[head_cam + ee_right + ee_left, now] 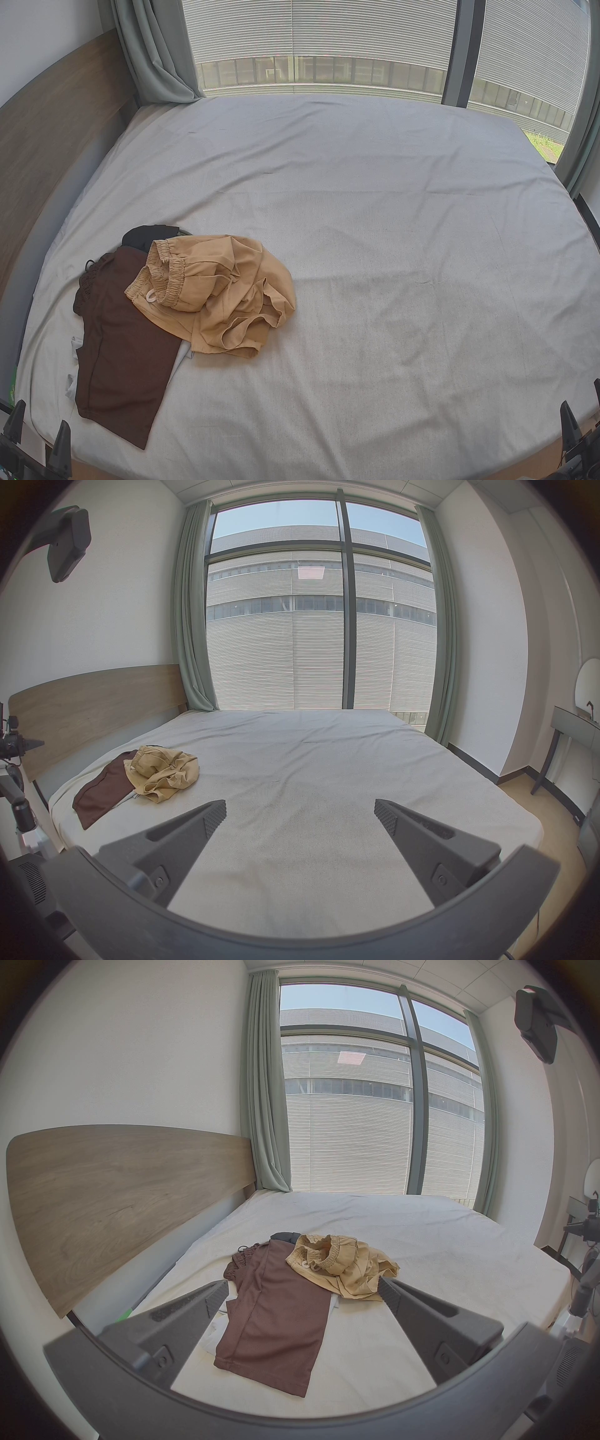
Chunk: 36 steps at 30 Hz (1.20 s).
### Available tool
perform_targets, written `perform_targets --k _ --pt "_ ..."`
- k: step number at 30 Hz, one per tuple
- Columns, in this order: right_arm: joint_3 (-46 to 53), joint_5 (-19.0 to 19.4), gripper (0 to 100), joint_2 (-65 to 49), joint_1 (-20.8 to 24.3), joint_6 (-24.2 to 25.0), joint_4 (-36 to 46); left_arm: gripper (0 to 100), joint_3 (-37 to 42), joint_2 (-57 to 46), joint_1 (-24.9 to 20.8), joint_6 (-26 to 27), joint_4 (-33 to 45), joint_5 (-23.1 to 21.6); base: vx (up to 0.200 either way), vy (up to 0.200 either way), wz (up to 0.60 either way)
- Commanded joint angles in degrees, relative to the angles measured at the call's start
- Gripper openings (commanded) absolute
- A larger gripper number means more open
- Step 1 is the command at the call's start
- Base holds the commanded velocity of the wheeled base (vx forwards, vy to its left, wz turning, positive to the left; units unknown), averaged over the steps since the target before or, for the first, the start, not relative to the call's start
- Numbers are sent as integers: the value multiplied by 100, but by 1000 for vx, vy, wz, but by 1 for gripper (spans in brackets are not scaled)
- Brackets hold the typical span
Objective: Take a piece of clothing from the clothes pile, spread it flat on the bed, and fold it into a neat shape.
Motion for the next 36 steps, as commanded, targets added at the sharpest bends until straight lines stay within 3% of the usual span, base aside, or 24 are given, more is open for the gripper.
perform_targets --k 1,13,17,30,36 --pt "101 1 100 -93 -6 -1 -1 100 101 -84 0 7 -2 -5 0 0 0" --pt "101 1 100 -93 -6 7 -1 100 -31 -93 18 -72 -275 13 0 0 0" --pt "101 10 100 -93 -6 -1 -1 100 -707 786 0 -63 -1057 100 0 0 0" --pt "101 1 100 -93 -6 7 -1 100 -663 1815 -62 -28 -1593 100 0 0 0" --pt "101 1 100 -93 3 7 -1 100 -637 2034 -606 -300 -1435 4 0 0 0"
